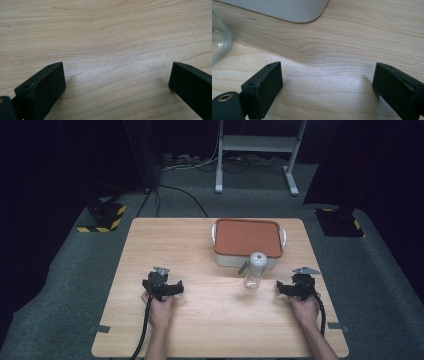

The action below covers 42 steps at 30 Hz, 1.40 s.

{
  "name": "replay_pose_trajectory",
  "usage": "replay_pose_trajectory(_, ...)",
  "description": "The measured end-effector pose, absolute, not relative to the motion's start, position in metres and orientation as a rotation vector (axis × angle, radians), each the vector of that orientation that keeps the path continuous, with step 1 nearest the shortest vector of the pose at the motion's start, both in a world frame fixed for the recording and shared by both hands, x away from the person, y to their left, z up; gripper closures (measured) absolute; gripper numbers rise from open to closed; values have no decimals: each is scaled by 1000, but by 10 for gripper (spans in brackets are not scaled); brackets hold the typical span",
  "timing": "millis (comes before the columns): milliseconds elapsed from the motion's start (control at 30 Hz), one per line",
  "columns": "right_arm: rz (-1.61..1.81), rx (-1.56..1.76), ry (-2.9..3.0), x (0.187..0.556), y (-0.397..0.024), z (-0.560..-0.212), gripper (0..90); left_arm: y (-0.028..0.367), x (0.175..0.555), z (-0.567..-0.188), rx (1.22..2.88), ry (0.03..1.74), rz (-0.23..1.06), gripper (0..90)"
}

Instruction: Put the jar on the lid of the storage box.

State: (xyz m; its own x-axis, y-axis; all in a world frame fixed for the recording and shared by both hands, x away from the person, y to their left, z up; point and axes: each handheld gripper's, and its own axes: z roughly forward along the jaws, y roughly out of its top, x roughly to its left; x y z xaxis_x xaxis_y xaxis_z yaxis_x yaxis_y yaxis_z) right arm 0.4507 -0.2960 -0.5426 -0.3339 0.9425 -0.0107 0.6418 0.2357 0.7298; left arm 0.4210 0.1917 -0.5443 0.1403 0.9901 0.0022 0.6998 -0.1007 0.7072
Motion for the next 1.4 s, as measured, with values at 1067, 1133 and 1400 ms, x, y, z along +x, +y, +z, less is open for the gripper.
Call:
replay_pose_trajectory(1067, 906, 1426, 2119, 446, -287, -539, 42, 192, 421, -544, 1863, 1615, 670, 7)
replay_pose_trajectory(1133, 921, 1421, 2123, 445, -287, -537, 42, 192, 421, -544, 1863, 1616, 669, 7)
replay_pose_trajectory(1400, 943, 1401, 2157, 442, -284, -534, 41, 192, 421, -544, 1862, 1616, 669, 8)
